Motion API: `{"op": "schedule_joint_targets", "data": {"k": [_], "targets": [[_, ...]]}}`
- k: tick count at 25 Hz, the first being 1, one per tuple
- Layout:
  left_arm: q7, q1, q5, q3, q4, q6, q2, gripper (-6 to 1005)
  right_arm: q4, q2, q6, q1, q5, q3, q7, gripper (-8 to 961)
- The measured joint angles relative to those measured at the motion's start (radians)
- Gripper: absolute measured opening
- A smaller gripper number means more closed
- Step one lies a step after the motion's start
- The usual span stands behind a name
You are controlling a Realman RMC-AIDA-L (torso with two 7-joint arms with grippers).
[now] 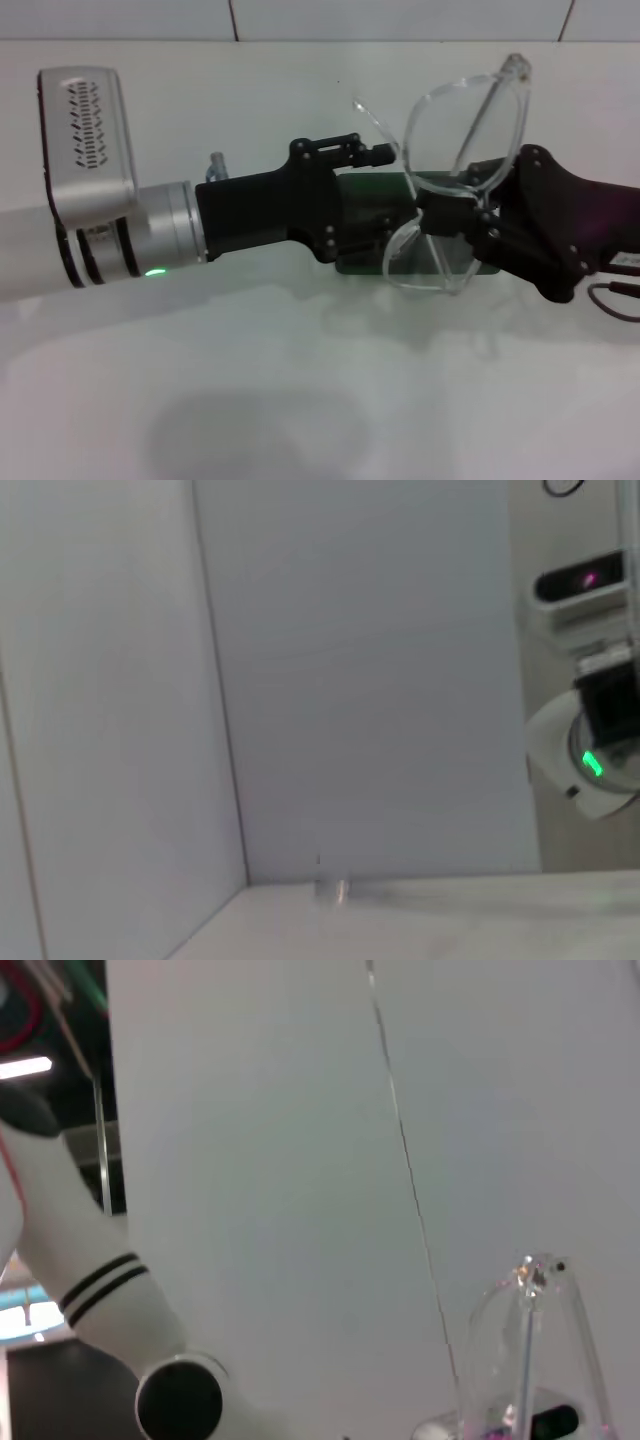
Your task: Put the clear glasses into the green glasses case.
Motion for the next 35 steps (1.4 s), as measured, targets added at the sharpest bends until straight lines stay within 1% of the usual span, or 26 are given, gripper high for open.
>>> {"op": "schedule_joint_targets", "data": {"k": [4,7,20,23,26,35], "targets": [[0.032,-0.002,-0.089,0.083,0.005,0.013,0.0,638,0.054,-0.002,0.004,0.035,-0.001,-0.001,0.05,120],[0.036,-0.002,-0.124,0.113,0.01,0.018,0.003,638,0.07,-0.004,0.022,0.043,-0.004,-0.001,0.073,120],[0.12,0.007,-0.161,0.12,0.016,0.062,0.002,639,0.073,-0.01,0.112,0.038,-0.023,-0.023,0.186,120],[0.135,0.009,-0.167,0.12,0.013,0.063,0.001,639,0.075,-0.012,0.116,0.035,-0.029,-0.024,0.194,120],[0.137,0.009,-0.167,0.12,0.013,0.064,0.002,639,0.077,-0.019,0.123,0.035,-0.044,-0.024,0.208,120],[0.15,0.009,-0.167,0.12,0.016,0.066,0.003,639,0.074,-0.022,0.148,0.036,-0.063,-0.024,0.226,120]]}}
